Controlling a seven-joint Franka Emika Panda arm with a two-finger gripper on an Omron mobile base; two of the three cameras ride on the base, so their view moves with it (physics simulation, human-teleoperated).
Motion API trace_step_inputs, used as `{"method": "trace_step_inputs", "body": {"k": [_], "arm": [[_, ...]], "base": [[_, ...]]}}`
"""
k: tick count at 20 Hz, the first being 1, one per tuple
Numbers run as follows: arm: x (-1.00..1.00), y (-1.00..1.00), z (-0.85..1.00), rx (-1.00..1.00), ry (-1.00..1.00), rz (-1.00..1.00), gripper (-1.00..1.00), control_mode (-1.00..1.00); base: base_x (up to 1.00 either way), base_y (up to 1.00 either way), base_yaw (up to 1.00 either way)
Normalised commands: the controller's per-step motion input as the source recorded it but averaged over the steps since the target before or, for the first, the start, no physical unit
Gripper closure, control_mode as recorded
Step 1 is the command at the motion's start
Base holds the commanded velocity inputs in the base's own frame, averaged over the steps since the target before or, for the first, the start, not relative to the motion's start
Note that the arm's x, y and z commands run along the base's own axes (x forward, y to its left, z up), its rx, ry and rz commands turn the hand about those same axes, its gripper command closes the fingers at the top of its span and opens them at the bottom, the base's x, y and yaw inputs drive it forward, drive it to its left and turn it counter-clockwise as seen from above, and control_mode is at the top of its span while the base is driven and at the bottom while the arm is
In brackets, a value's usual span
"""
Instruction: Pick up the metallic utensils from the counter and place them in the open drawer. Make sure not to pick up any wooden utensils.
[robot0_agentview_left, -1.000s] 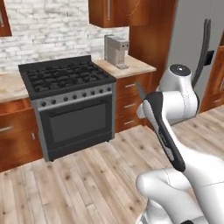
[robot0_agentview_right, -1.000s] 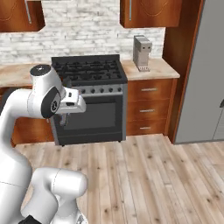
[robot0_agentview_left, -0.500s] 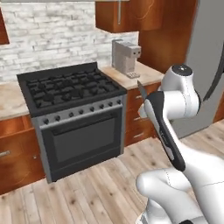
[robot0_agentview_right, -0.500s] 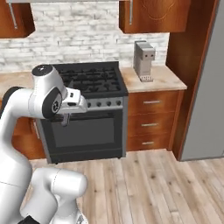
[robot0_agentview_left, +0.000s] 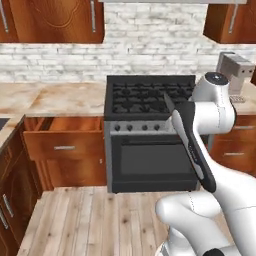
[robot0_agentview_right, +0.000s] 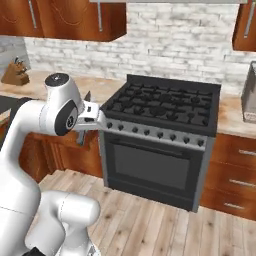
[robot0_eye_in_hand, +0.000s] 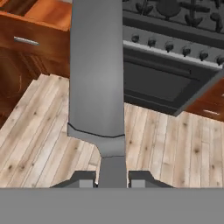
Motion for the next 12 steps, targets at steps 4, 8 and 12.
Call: {"method": "trace_step_inputs", "body": {"k": [4,8,12], "arm": [[0.0,0.0,0.0,0.0,0.0,0.0,1.0,1.0],[0.0,0.0,0.0,0.0,0.0,0.0,1.0,1.0],[0.0,0.0,0.0,0.0,0.0,0.0,1.0,1.0]], "base": [[-0.02,-0.32,0.65],[0.06,-0.29,0.68],[0.25,-0.39,0.68]]}}
